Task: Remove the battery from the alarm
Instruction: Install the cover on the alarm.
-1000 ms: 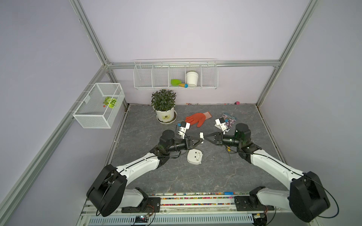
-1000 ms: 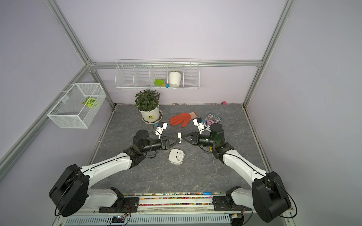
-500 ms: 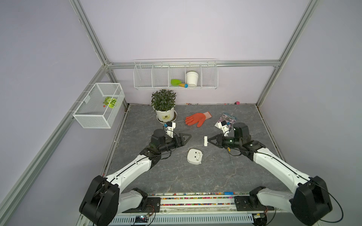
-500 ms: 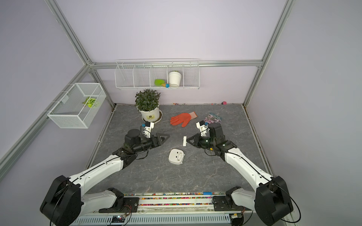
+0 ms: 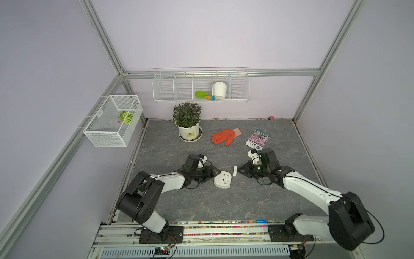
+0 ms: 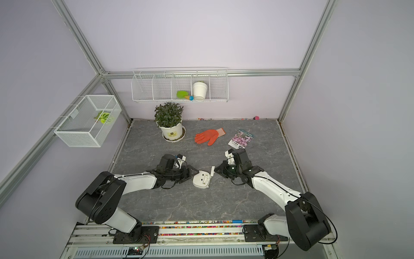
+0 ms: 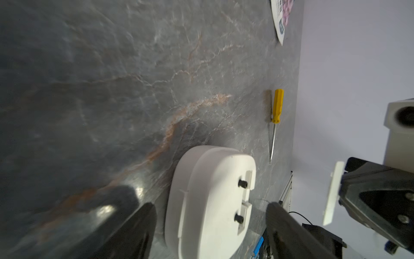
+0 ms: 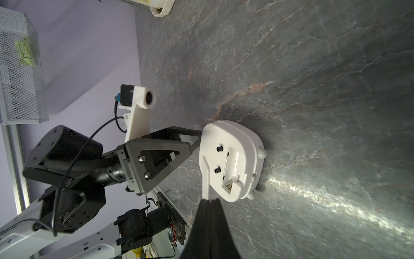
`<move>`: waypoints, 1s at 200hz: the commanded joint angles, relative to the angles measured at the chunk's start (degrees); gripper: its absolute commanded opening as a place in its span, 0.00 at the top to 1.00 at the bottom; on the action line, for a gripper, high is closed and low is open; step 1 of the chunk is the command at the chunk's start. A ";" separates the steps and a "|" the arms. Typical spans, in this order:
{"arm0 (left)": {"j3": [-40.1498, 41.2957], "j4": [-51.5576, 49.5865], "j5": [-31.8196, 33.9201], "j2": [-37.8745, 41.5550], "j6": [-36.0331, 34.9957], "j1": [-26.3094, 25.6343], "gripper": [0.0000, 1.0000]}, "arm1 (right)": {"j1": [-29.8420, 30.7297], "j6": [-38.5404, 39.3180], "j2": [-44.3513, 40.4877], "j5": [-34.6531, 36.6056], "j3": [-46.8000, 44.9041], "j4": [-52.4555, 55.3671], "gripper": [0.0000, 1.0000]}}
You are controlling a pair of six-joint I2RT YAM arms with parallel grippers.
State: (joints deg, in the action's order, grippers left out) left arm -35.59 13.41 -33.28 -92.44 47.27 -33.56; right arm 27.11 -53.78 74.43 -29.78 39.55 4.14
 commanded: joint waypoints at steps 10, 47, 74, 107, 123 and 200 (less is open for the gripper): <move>-2.93 3.46 -1.67 -1.70 1.10 -3.19 0.19 | 0.84 -0.48 1.37 1.85 -1.28 -1.39 1.00; -1.51 5.59 -1.25 -1.22 3.32 -3.78 0.19 | 0.91 2.54 3.23 2.28 0.10 2.59 1.00; -1.33 5.75 -1.02 -0.50 4.18 -4.99 0.19 | 0.97 4.16 4.17 2.73 0.99 4.79 1.00; -0.05 6.71 -0.20 0.07 5.48 -5.90 0.19 | 1.43 3.77 4.16 2.97 0.44 5.57 1.00; 0.48 7.46 -0.12 0.04 5.99 -6.14 0.19 | 1.56 3.83 4.27 3.24 0.36 6.23 1.00; 0.35 7.96 -0.05 -0.26 6.09 -6.77 0.19 | 2.51 5.35 5.19 4.68 1.11 7.93 1.00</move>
State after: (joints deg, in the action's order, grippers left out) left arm -35.68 20.12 -33.87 -93.43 53.34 -39.92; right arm 28.67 -49.17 79.07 -26.65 39.92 11.70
